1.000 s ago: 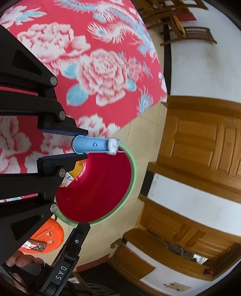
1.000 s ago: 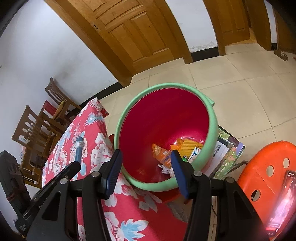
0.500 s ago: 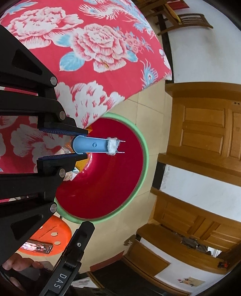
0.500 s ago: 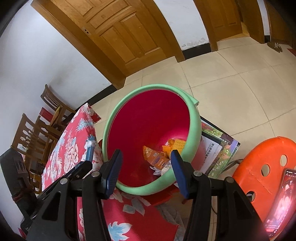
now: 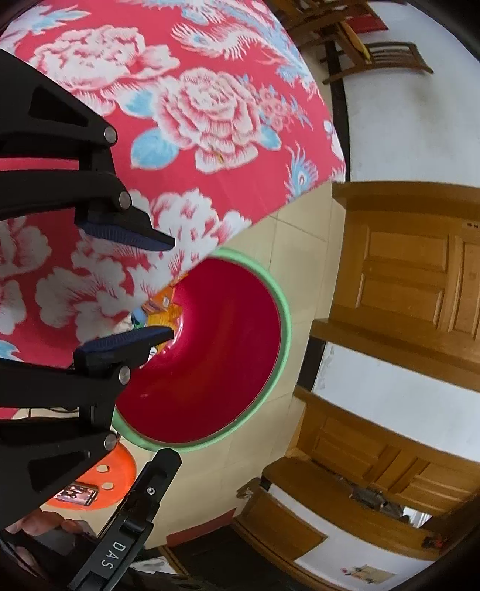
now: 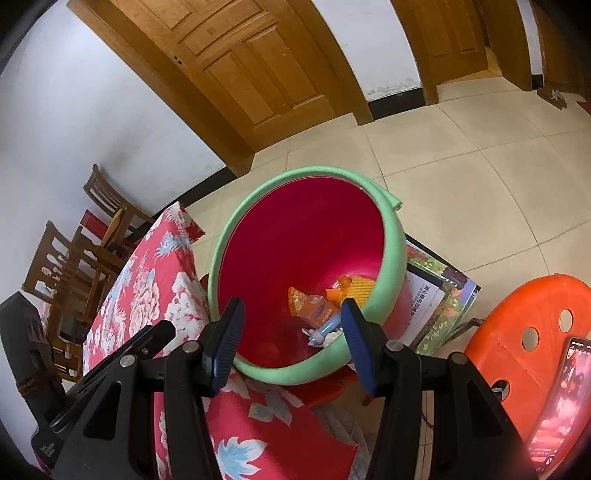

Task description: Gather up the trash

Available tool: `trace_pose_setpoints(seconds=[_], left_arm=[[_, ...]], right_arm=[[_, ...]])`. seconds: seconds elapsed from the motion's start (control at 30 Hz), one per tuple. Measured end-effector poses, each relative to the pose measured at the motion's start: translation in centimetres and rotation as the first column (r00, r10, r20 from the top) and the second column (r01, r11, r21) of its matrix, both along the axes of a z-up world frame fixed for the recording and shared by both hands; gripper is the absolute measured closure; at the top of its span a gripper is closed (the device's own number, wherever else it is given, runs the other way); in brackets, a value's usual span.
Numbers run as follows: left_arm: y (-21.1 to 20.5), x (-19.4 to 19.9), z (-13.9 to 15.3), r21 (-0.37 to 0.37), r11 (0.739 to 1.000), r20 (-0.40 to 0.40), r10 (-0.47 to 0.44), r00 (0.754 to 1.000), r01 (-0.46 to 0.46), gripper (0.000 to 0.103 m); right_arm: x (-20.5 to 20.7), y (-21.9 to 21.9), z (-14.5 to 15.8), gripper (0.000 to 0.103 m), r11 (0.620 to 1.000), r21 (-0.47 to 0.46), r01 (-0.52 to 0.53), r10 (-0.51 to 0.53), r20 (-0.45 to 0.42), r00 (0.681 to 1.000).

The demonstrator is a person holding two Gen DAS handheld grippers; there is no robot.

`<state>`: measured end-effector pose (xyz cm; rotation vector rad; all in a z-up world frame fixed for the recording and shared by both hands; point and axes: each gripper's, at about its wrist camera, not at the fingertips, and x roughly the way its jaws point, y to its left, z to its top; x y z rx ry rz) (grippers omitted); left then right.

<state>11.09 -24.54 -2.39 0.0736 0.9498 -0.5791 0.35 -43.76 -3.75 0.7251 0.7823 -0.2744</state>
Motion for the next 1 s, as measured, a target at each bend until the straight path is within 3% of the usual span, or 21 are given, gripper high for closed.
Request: trace_pose_setpoints(seconds=[0.33, 0.5, 0.67, 0.77, 1.0], left_arm=[[4.7, -1.0, 1.5, 0.016, 0.993, 0.026, 0.119, 0.993, -0.119, 0.054], [7.1, -1.6, 2.3, 0.012, 0.985, 0.051, 0.17, 0.984, -0.171, 0.046], [9.7, -2.4, 3.0, 0.006, 0.974, 0.069, 0.227, 0.971, -0.228, 0.044], [10.8, -3.0, 3.5, 0.02, 0.966, 0.096, 0.253, 0.963, -0.256, 0.037], [13.6, -4.6, 4.5, 0.011, 0.949, 0.12, 0.311, 0.943, -0.315, 0.036]], right_arm=[[0.3, 3.2, 1.3, 0.042, 0.997, -0.028, -0.073, 0.073, 0.022, 0.997], [0.2, 4.9, 2.1, 0.039, 0.993, -0.047, -0.109, 0.111, 0.034, 0.993], [-0.1, 6.3, 2.8, 0.036, 0.989, -0.062, -0.137, 0.14, 0.045, 0.989], [-0.4, 7.3, 3.3, 0.032, 0.986, -0.076, -0.151, 0.155, 0.047, 0.987], [-1.2, 9.8, 4.2, 0.027, 0.976, -0.106, -0.192, 0.199, 0.06, 0.978]])
